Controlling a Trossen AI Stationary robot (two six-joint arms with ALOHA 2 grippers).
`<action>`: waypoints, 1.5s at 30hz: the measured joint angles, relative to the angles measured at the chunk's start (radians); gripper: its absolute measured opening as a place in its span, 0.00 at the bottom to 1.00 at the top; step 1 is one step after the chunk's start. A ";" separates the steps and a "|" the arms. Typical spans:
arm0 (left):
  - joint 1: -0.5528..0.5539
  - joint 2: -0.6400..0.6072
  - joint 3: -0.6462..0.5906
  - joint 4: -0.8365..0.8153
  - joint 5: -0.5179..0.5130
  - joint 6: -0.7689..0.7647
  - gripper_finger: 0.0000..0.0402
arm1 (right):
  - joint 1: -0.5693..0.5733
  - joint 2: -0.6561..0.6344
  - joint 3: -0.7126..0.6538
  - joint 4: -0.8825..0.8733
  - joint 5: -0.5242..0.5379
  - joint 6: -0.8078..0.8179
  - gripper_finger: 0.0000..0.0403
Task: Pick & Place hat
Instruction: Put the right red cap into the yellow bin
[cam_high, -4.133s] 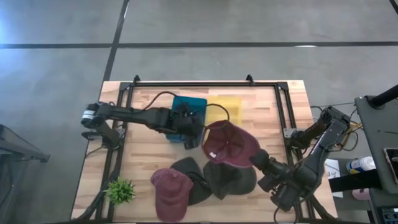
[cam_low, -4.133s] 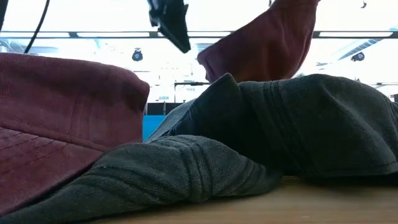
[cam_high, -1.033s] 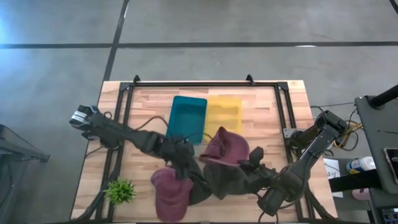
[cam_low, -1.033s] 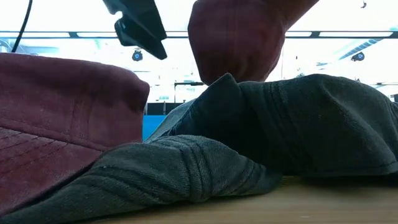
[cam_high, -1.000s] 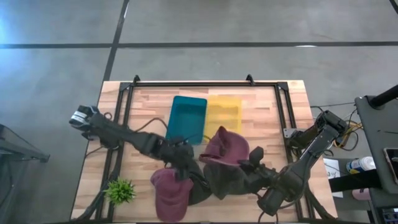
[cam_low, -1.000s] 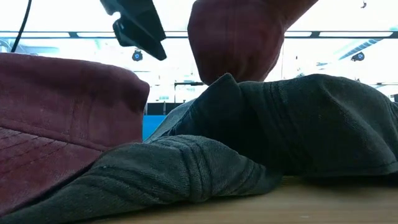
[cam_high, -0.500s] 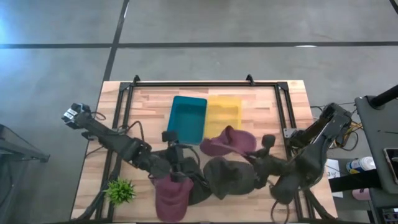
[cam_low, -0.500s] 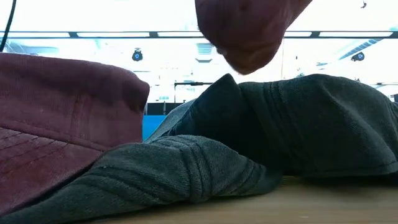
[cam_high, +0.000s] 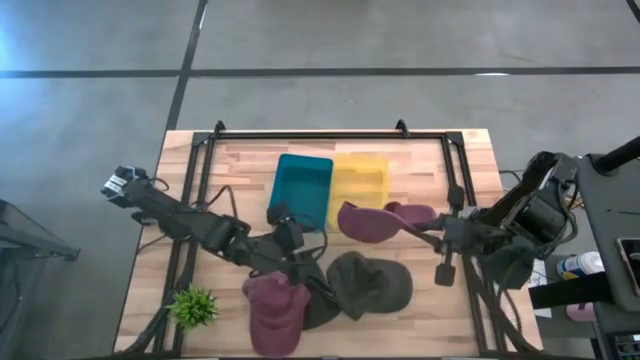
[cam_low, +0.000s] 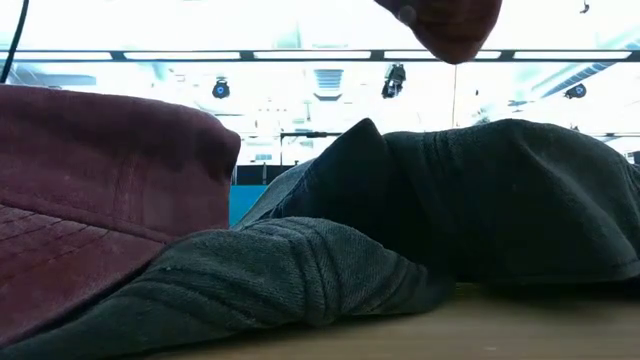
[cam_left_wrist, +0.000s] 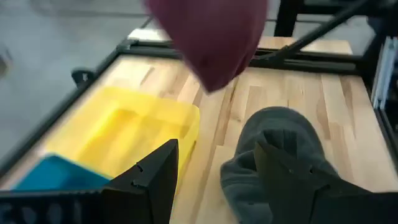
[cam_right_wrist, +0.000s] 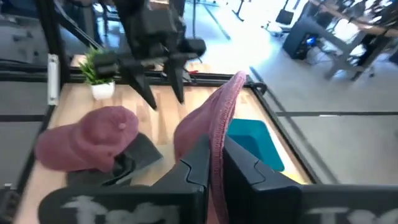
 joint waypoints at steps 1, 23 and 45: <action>0.003 0.006 -0.011 0.020 0.000 -0.039 0.51 | -0.001 -0.007 0.006 0.000 -0.008 0.013 0.04; 0.095 0.084 -0.363 1.031 0.175 0.126 0.51 | -0.001 -0.111 0.027 0.122 -0.144 0.037 0.02; 0.157 0.205 -0.207 1.095 0.358 0.246 0.51 | -0.001 -0.139 0.058 0.121 -0.144 0.039 0.03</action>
